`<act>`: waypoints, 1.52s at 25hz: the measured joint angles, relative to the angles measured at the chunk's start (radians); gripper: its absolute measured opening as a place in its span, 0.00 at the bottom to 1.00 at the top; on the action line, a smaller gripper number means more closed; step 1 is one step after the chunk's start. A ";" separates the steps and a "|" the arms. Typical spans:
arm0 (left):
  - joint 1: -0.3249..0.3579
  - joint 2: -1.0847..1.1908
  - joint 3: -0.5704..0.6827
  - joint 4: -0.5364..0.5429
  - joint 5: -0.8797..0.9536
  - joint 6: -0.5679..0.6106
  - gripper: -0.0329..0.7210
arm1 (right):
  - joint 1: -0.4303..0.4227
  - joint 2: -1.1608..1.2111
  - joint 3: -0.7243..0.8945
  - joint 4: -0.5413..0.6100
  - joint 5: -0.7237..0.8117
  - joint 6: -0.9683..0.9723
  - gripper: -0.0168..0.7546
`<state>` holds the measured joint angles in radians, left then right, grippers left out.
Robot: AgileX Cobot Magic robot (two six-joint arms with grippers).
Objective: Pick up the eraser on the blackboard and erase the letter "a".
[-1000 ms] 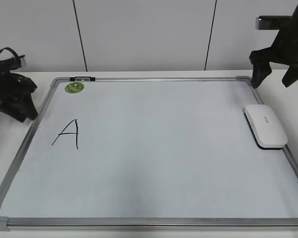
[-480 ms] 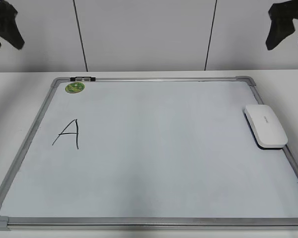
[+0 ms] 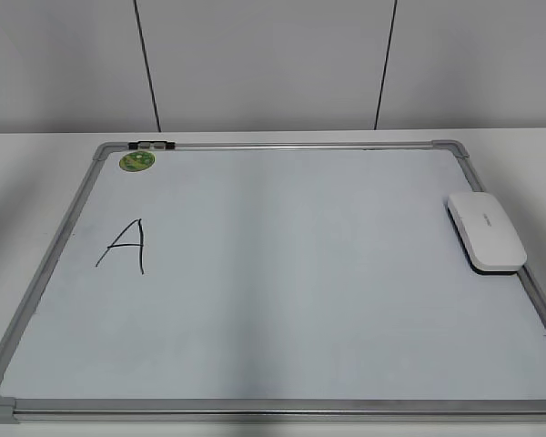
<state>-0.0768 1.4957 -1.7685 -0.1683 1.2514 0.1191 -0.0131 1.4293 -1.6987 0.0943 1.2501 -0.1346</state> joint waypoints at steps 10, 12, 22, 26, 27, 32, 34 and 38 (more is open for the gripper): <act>0.000 -0.467 0.397 0.046 0.009 -0.008 0.68 | 0.000 -0.381 0.172 -0.004 0.012 0.000 0.79; 0.000 -0.559 0.473 0.046 0.009 -0.008 0.68 | 0.000 -0.446 0.218 0.006 0.015 0.000 0.79; 0.000 -0.985 0.787 0.071 0.020 -0.008 0.68 | 0.000 -0.792 0.511 0.040 0.019 0.000 0.79; 0.000 -1.091 0.917 0.078 0.022 -0.008 0.68 | 0.000 -0.925 0.662 0.027 0.020 0.000 0.79; 0.000 -1.107 0.944 0.080 0.022 -0.008 0.68 | 0.000 -0.957 0.703 0.018 0.020 0.000 0.79; 0.000 -1.134 1.080 0.088 0.022 -0.008 0.69 | 0.000 -1.060 0.895 -0.014 0.020 0.000 0.79; 0.000 -1.134 1.113 0.090 0.022 -0.018 0.69 | 0.000 -1.080 0.958 -0.014 0.022 0.000 0.79; 0.000 -1.134 1.160 0.090 0.004 -0.031 0.69 | 0.000 -1.083 1.065 -0.017 0.022 0.026 0.79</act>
<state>-0.0768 0.3618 -0.6088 -0.0783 1.2558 0.0881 -0.0131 0.3460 -0.6335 0.0775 1.2717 -0.1088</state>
